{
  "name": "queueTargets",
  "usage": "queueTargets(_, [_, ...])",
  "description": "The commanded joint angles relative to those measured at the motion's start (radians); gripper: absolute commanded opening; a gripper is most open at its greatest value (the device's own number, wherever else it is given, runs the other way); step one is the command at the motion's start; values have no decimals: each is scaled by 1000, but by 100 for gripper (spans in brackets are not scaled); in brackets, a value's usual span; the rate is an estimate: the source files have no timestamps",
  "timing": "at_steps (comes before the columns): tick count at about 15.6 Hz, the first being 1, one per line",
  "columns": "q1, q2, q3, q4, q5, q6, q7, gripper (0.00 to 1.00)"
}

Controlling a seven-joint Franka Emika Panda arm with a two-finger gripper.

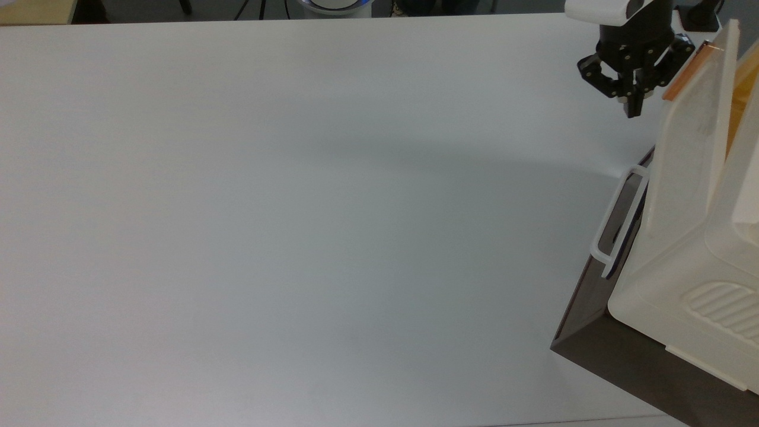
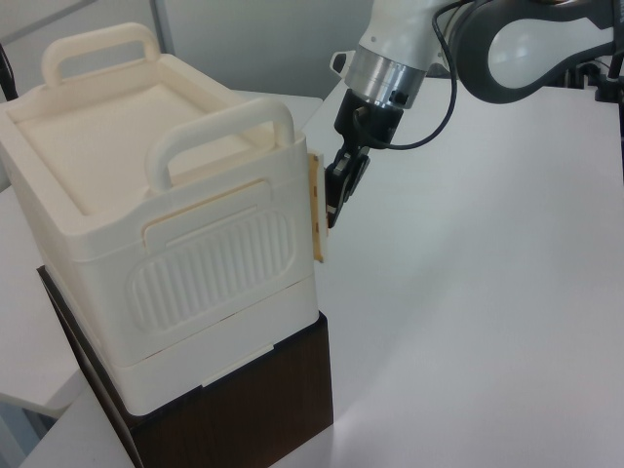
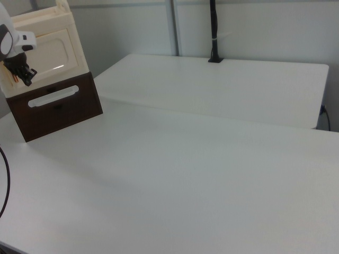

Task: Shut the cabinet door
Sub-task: 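Push the open cream door shut against the box front with the gripper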

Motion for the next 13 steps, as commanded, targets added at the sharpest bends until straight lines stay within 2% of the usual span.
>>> queueTargets(1, [31, 44, -21, 48, -31, 68, 67, 7])
queueTargets(5, [56, 70, -21, 80, -70, 116, 119, 7])
queueTargets(13, [57, 95, -21, 102, -74, 168, 125, 7])
